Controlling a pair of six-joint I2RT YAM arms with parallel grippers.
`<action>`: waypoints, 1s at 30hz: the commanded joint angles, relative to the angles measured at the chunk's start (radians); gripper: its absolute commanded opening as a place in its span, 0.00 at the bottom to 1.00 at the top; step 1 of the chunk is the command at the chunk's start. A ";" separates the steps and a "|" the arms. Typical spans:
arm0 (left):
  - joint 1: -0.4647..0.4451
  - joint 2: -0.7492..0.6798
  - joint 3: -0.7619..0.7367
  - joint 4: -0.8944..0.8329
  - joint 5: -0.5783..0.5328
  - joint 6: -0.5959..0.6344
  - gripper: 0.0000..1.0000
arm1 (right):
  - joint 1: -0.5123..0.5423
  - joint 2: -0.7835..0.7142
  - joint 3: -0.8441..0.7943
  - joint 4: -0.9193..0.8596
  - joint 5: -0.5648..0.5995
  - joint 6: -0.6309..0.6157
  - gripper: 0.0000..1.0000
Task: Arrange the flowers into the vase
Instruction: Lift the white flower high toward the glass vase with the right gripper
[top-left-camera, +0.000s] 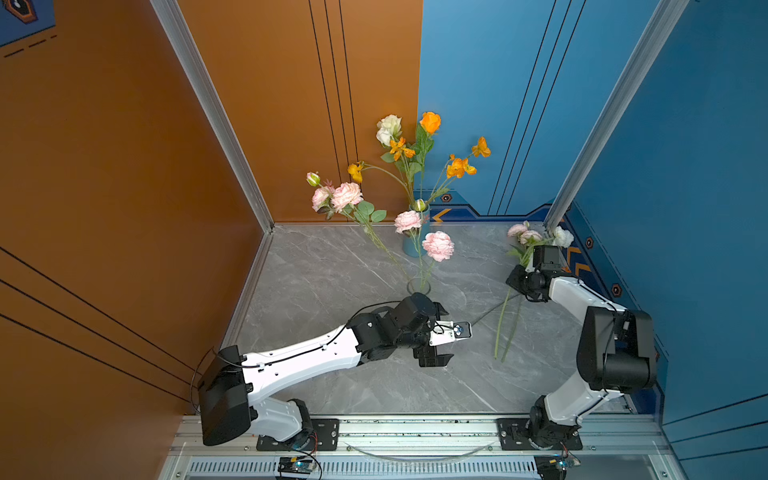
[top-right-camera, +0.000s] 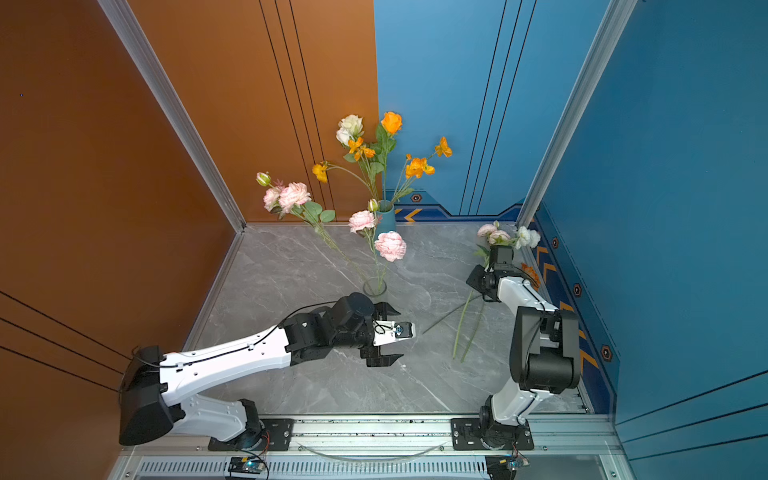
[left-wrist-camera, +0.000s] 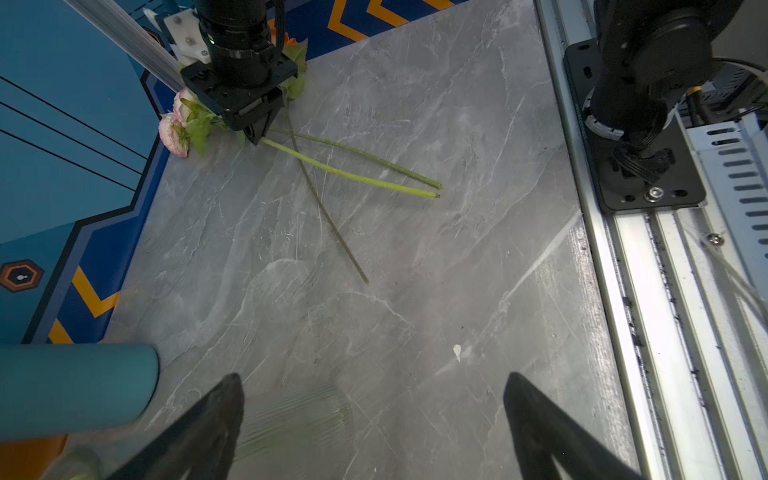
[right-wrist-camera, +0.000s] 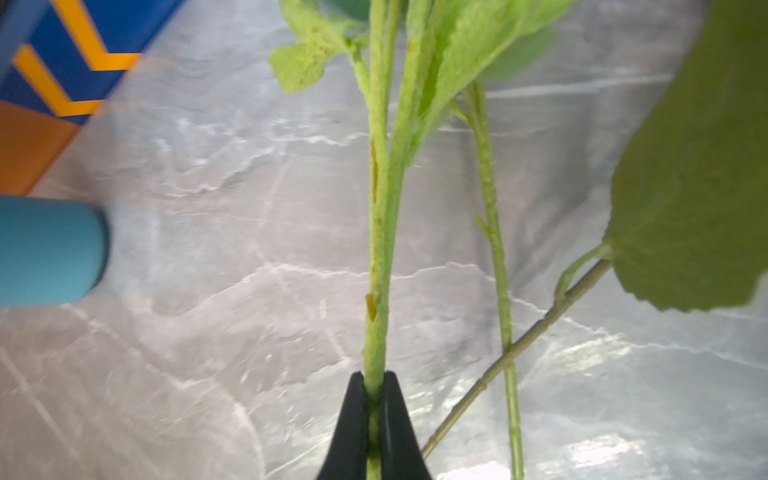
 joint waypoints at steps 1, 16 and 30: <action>-0.011 0.000 0.010 -0.021 -0.016 0.009 0.98 | 0.029 -0.082 0.001 0.001 -0.023 -0.028 0.00; 0.182 -0.213 -0.004 0.013 0.392 -0.065 0.98 | 0.196 -0.471 -0.087 0.200 0.116 -0.017 0.00; 0.472 -0.315 -0.005 0.043 0.600 -0.100 0.98 | 0.523 -0.606 0.041 0.517 0.274 -0.241 0.00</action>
